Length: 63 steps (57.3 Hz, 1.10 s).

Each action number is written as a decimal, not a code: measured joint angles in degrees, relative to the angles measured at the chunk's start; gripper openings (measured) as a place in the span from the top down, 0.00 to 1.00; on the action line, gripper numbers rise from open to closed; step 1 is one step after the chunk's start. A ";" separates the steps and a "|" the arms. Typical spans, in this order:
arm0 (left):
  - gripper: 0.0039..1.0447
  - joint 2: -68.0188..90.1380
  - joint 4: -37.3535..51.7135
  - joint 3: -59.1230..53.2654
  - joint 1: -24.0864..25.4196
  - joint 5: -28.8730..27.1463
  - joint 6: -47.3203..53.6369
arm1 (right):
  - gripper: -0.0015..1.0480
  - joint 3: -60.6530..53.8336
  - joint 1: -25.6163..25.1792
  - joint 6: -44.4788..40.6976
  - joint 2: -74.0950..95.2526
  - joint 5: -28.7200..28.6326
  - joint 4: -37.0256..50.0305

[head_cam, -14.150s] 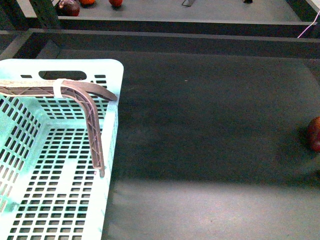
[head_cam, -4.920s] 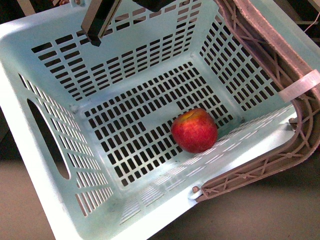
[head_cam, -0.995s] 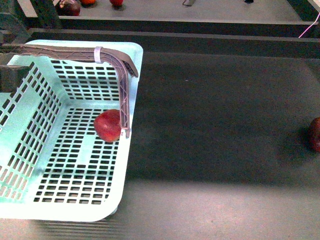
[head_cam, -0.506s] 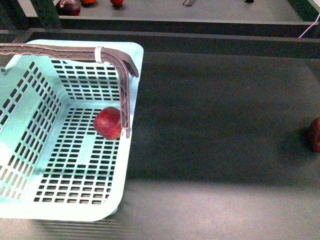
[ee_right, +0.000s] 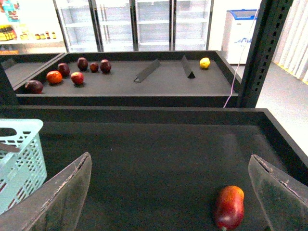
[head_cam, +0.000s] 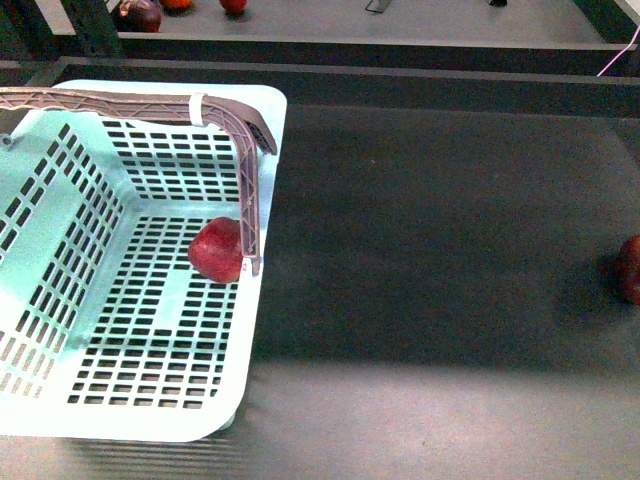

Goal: Pick apple with right arm and hold basket with left

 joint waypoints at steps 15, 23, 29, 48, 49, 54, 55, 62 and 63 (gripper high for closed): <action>0.97 -6.80 -1.46 -5.57 3.93 4.94 1.03 | 0.09 0.00 0.00 0.00 0.00 0.00 -0.02; 0.97 -13.18 -6.60 -6.75 6.95 6.47 1.20 | 0.09 0.00 0.00 0.00 0.00 0.00 -0.02; 0.97 -17.40 -9.94 -7.15 6.99 6.82 1.29 | 0.09 0.00 0.00 0.00 0.00 0.00 -0.02; 0.97 -30.51 -21.92 -7.54 7.04 6.82 1.40 | 0.09 0.00 0.00 0.00 0.00 0.02 -0.02; 0.97 -31.17 -22.56 -7.54 7.04 6.82 1.40 | 0.09 0.00 0.00 0.00 0.00 0.02 -0.02; 0.97 -34.14 -25.33 -7.54 7.04 6.82 1.40 | 0.09 0.00 0.00 0.00 0.00 0.02 -0.02; 0.97 -34.77 -25.94 -7.54 7.04 6.82 1.40 | 0.09 0.00 0.00 0.00 0.00 0.02 -0.02; 0.97 -37.92 -28.96 -7.56 7.04 6.82 1.40 | 0.09 0.00 0.00 0.00 0.00 0.02 -0.02; 0.97 -38.45 -29.48 -7.56 7.04 6.82 1.40 | 0.09 0.00 0.00 0.00 0.00 0.02 -0.02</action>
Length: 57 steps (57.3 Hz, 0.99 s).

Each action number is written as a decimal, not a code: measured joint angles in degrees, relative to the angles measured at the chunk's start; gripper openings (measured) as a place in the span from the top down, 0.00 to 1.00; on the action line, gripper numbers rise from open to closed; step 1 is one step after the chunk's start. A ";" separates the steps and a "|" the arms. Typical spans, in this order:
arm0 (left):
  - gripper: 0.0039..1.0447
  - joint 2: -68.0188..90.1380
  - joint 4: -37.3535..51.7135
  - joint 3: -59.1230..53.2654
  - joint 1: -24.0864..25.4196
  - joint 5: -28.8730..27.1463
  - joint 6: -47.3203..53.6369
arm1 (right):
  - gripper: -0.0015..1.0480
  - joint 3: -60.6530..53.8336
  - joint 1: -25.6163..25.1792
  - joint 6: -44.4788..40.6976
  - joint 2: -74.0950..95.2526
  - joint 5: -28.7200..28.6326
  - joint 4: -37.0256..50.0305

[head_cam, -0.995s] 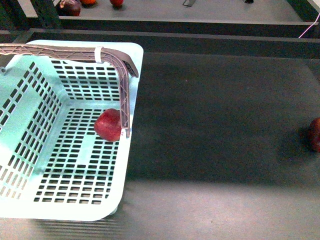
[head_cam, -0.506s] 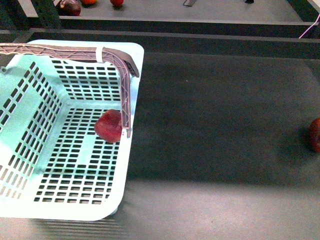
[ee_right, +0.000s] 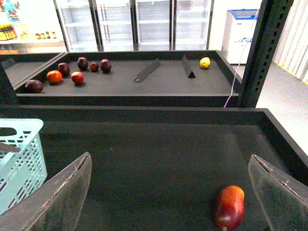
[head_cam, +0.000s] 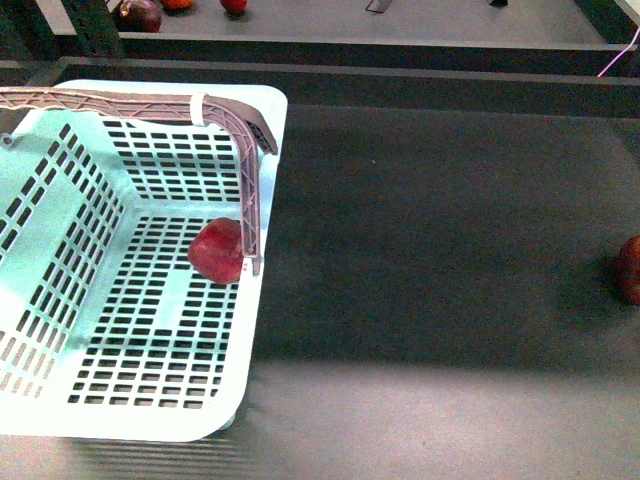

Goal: Pick apple with right arm and hold basket with left

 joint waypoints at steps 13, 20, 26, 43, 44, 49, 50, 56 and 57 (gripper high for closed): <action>0.97 -5.55 -5.40 0.00 0.00 0.00 0.00 | 0.09 0.00 0.00 0.00 0.00 0.00 0.00; 0.97 -8.81 -8.55 0.00 0.00 0.00 0.00 | 0.09 0.00 0.00 0.00 0.00 -0.02 0.00; 0.97 -11.15 -10.99 0.00 0.00 0.00 0.00 | 0.09 0.00 0.00 0.00 0.00 0.00 0.00; 0.97 -21.75 -21.90 0.02 0.00 0.00 0.02 | 0.09 0.00 0.00 0.00 0.00 -0.02 0.00; 0.97 -21.77 -21.92 0.02 0.00 0.00 0.00 | 0.09 0.00 0.00 0.00 0.00 0.00 0.00; 0.97 -21.79 -21.97 0.02 0.00 0.00 0.02 | 0.09 0.00 0.00 0.00 0.00 0.00 0.00; 0.97 -21.79 -21.97 0.02 0.00 0.00 0.02 | 0.09 0.00 0.00 0.00 0.00 0.00 0.00; 0.97 -21.79 -21.97 0.02 0.00 0.00 0.02 | 0.09 0.00 0.00 0.00 0.00 0.00 0.00; 0.97 -21.79 -21.97 0.02 0.00 0.00 0.02 | 0.09 0.00 0.00 0.00 0.00 -0.02 0.00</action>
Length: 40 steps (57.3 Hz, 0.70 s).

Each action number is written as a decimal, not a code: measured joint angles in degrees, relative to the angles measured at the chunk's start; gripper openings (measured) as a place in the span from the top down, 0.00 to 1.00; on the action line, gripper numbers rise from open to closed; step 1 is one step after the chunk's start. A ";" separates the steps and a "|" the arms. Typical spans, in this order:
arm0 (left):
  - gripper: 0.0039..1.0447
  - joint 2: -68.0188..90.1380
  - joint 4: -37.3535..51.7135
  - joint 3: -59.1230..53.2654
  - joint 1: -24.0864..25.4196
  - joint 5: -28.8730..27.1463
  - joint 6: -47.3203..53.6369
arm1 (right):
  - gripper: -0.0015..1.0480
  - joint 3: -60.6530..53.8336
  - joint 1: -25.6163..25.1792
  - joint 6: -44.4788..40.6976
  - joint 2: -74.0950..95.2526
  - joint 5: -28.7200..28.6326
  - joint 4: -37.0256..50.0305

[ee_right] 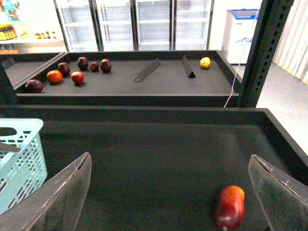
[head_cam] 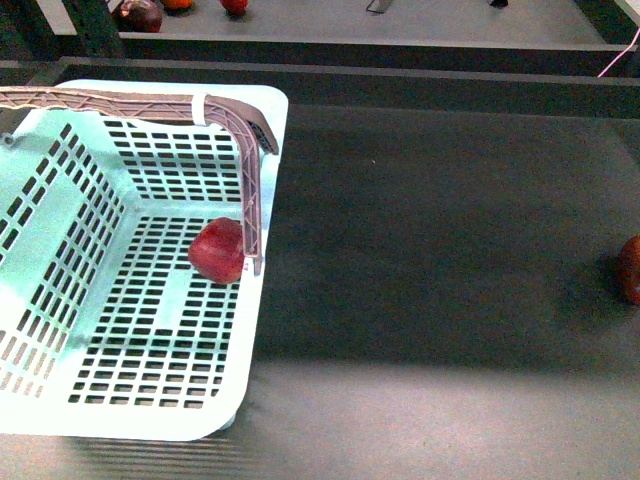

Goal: Pick apple with right arm and hold basket with left

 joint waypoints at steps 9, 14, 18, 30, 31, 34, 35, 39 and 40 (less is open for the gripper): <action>0.97 0.00 0.00 0.00 0.00 0.00 0.00 | 0.09 0.00 0.00 0.00 0.00 0.02 0.00; 0.97 0.00 0.00 0.00 0.00 0.00 0.00 | 0.09 0.00 0.00 0.00 0.00 0.00 0.00; 0.87 0.00 0.00 0.00 0.00 -0.02 -0.02 | 0.09 0.00 0.00 0.00 0.00 0.02 0.00; 0.48 0.00 0.00 0.00 0.00 0.00 0.00 | 0.09 0.00 0.00 0.00 0.00 0.00 0.00; 0.46 0.00 0.00 0.00 0.00 0.00 0.00 | 0.09 0.00 0.00 0.00 0.00 0.02 0.00; 0.38 0.00 0.00 0.00 0.00 0.00 0.00 | 0.09 0.00 0.00 0.00 0.00 0.02 0.00; 0.34 0.00 0.00 0.00 0.00 0.00 -0.02 | 0.09 0.00 0.00 0.00 0.00 0.00 0.00; 0.22 0.00 0.00 0.00 0.00 -0.02 0.00 | 0.09 0.00 0.00 0.00 0.00 0.02 0.00; 0.19 0.00 0.00 0.00 0.00 -0.02 0.00 | 0.09 0.00 0.00 0.00 0.00 0.00 0.00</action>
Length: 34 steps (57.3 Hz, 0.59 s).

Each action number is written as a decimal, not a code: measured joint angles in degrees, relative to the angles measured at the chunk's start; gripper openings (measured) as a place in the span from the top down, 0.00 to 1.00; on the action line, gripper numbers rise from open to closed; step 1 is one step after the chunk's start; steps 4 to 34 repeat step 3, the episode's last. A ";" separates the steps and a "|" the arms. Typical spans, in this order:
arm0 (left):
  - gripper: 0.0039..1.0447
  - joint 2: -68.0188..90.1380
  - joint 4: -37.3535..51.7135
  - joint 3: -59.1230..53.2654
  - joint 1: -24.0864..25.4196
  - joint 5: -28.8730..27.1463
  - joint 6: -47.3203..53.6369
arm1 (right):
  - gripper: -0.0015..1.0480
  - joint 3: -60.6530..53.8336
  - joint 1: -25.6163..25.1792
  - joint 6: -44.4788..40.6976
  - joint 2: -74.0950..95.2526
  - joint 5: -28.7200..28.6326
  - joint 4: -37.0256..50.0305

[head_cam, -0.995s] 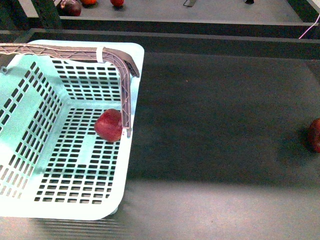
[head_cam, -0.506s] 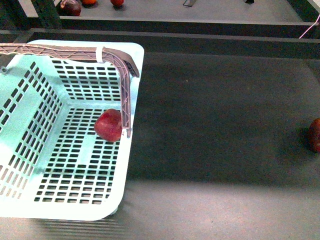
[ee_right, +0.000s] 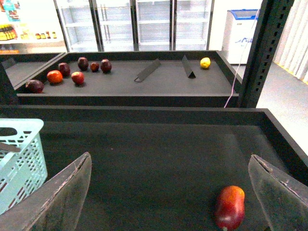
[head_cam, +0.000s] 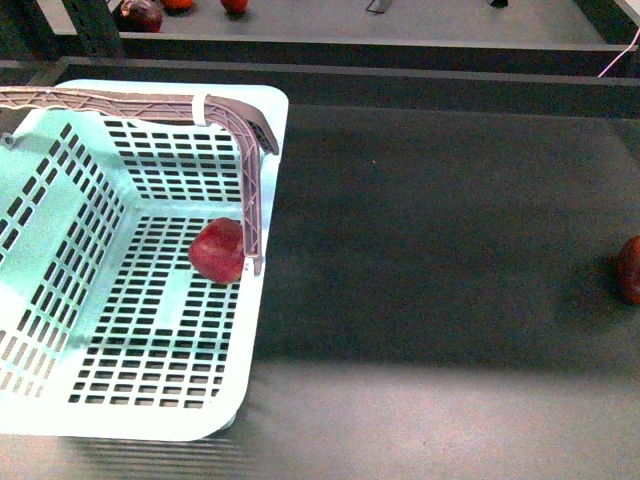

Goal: Pick apple with right arm and hold basket with left

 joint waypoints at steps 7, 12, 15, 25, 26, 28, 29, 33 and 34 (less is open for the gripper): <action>0.09 0.00 0.00 0.00 0.00 0.02 -0.02 | 0.09 0.00 0.00 0.00 0.00 0.02 0.00; 0.09 0.00 0.00 0.00 0.00 0.02 -0.02 | 0.09 0.00 0.00 0.00 0.00 0.02 0.00; 0.09 0.00 0.00 0.00 0.00 0.02 -0.02 | 0.09 0.00 0.00 0.00 0.00 0.02 0.00; 0.09 0.00 0.00 0.00 0.00 0.02 -0.02 | 0.09 0.00 0.00 0.00 0.00 0.02 0.00; 0.09 0.00 0.00 0.00 0.00 0.02 -0.02 | 0.09 0.00 0.00 0.00 0.00 0.02 0.00; 0.09 0.00 0.00 0.00 0.00 0.02 -0.02 | 0.09 0.00 0.00 0.00 0.00 0.02 0.00; 0.09 0.00 0.00 0.00 0.00 0.02 -0.02 | 0.09 0.00 0.00 0.00 0.00 0.02 0.00; 0.09 0.00 0.00 0.00 0.00 0.02 -0.02 | 0.09 0.00 0.00 0.00 0.00 0.02 0.00; 0.09 0.00 0.00 0.00 0.00 0.02 -0.02 | 0.09 0.00 0.00 0.00 0.00 0.02 0.00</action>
